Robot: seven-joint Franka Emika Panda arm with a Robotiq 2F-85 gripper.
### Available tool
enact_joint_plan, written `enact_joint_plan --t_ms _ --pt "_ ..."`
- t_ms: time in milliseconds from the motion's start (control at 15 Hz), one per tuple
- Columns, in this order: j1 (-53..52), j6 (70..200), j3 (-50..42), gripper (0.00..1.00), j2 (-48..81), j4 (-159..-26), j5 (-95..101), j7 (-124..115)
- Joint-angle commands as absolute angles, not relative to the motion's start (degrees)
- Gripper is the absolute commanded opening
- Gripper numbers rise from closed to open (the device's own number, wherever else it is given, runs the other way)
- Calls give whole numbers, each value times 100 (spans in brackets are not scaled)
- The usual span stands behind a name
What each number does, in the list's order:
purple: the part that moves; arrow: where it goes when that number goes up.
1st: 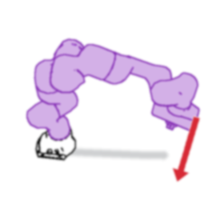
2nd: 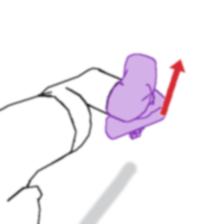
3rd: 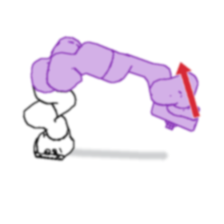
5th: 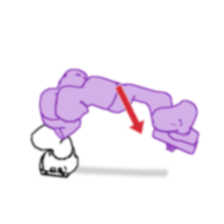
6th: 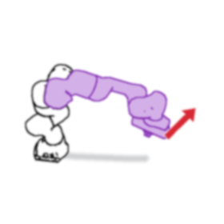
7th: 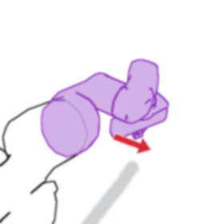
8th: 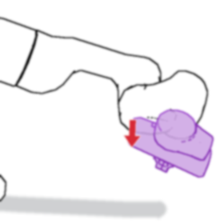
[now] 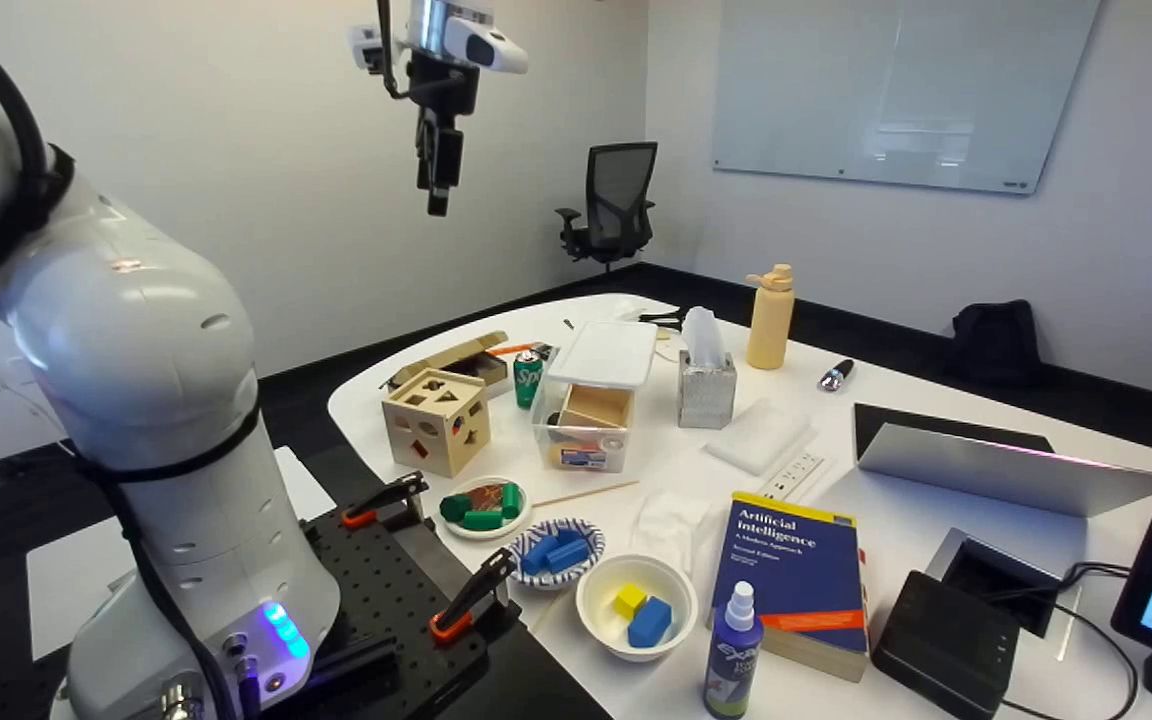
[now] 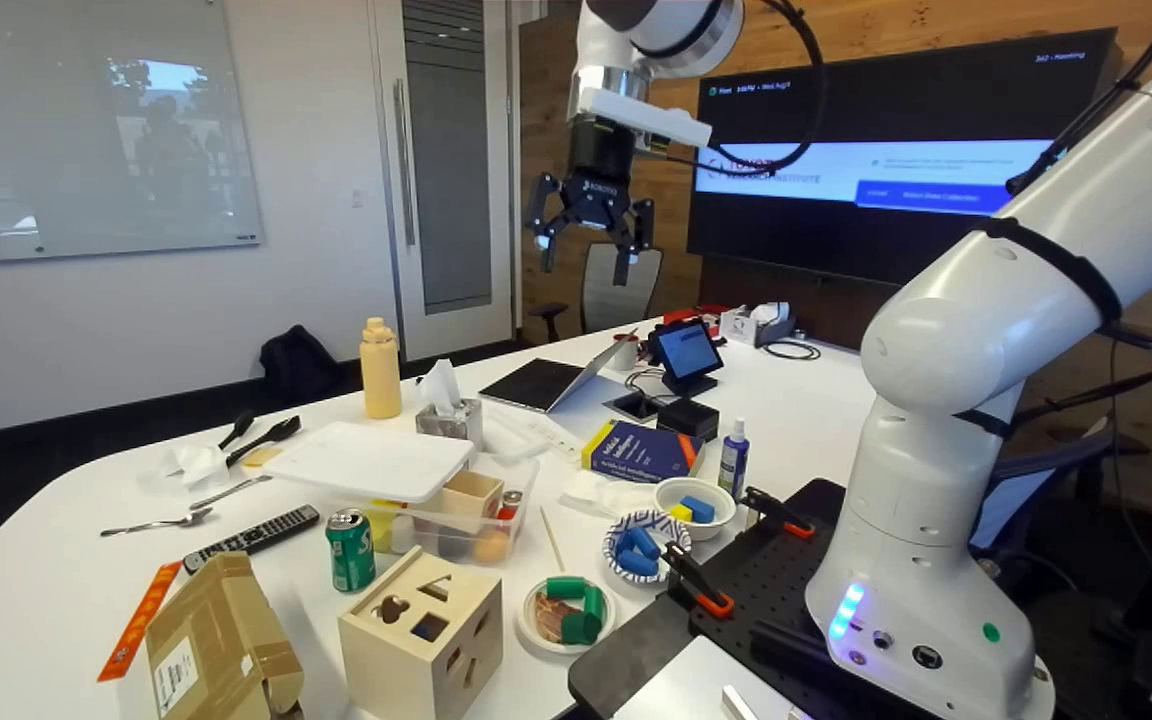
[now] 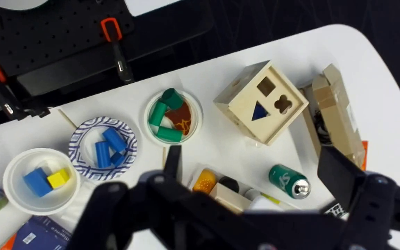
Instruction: Put the yellow block in the wooden box
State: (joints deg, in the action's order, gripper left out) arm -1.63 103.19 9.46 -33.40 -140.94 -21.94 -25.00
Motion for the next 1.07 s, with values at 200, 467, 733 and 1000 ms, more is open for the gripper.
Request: enact_joint_plan --t_ms 200,467,733,1000 --pt "616 12730 714 100 -2974 -15387 -2201 -2493" --pt "907 14614 39 100 -1974 -16053 -2153 -2399" --pt "946 15623 -808 100 -450 -15925 -2554 -1910" --pt "1033 15840 -1189 100 1140 -15264 -3901 -724"
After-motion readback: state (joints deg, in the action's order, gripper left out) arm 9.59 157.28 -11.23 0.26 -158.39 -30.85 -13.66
